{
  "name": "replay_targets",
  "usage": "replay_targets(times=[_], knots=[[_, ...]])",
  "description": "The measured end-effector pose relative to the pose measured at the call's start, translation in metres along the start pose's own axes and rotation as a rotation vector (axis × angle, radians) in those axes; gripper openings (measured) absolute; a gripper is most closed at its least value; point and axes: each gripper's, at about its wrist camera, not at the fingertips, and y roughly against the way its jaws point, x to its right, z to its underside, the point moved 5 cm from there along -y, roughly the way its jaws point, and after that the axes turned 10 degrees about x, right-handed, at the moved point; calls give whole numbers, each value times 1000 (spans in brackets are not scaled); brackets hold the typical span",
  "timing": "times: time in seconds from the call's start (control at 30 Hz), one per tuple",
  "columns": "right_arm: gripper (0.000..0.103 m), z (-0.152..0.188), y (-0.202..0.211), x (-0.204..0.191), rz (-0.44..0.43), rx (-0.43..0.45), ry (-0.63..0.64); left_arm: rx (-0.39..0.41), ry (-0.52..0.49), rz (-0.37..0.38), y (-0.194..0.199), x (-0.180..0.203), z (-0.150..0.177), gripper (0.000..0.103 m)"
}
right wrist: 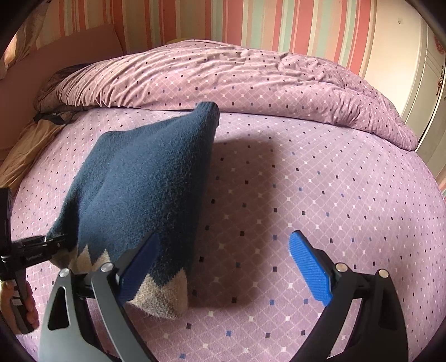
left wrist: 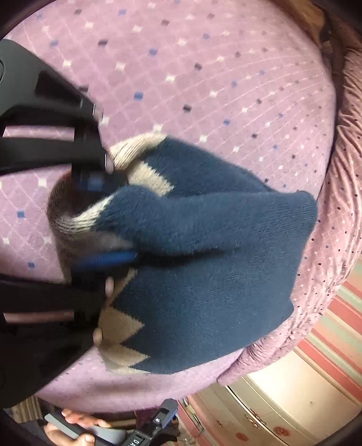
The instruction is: Fold small clothes
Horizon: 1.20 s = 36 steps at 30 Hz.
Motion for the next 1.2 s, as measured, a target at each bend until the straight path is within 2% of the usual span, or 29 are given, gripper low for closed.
replay_targets(times=[0.03, 0.07, 0.13, 0.2, 0.3, 0.37, 0.43, 0.57, 0.73, 0.87, 0.93, 1.03, 1.2], knots=[[95, 0, 1, 0, 0, 3, 1, 5, -23, -16, 4, 1, -2, 72], [95, -1, 3, 2, -1, 9, 5, 14, -45, -29, 10, 4, -5, 77], [95, -2, 3, 2, -2, 12, 9, 43, -87, -75, 25, 9, -14, 95], [95, -3, 4, 4, -2, 15, 7, 61, -106, -116, 36, 12, -22, 100], [95, -3, 4, 1, -3, 19, 15, 68, -122, -201, 43, 13, -34, 100], [95, -2, 4, -4, -5, 18, 27, 40, -145, -284, 34, 8, -34, 100], [95, -1, 4, -9, -10, 16, 36, 3, -156, -330, 20, 3, -30, 100], [95, 1, 4, -17, -20, 20, 58, -38, -168, -364, 0, -8, -18, 100], [96, 5, -5, -19, -69, -21, 30, -43, -135, -330, -5, -16, -20, 100], [100, 14, -22, -19, -237, -88, -126, -32, -163, -340, -1, -11, -21, 100], [101, 21, -37, -18, -281, -137, -208, -37, -167, -341, -2, -9, -20, 100], [101, 40, -65, -9, -304, -231, -344, -39, -155, -333, -2, -8, -20, 100], [101, 63, -87, -5, -445, -271, -539, -37, -165, -334, -3, -8, -20, 100]])
